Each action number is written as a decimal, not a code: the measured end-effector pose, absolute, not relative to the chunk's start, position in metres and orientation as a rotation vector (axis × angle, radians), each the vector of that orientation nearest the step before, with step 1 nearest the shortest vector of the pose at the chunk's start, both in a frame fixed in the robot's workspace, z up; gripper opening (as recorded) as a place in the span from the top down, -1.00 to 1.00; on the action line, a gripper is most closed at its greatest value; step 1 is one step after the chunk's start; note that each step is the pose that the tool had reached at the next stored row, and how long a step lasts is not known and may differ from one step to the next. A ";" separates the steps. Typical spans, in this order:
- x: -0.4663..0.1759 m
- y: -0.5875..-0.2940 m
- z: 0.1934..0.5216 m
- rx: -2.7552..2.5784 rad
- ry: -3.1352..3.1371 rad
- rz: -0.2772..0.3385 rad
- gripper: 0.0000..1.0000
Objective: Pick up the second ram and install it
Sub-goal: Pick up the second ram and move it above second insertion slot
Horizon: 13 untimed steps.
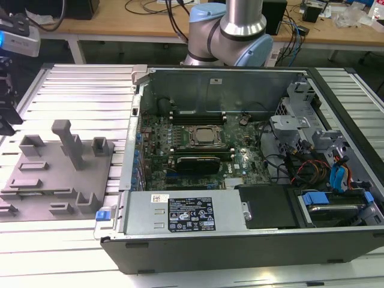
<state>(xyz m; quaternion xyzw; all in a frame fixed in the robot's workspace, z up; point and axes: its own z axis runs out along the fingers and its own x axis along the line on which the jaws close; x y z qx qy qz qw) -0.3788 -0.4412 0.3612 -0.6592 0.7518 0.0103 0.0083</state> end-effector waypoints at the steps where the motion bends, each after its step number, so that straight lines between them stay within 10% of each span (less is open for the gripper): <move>1: -0.379 -0.441 0.359 -2.060 2.350 0.032 0.36; 13: -0.381 -0.441 0.341 -2.060 2.350 0.032 0.36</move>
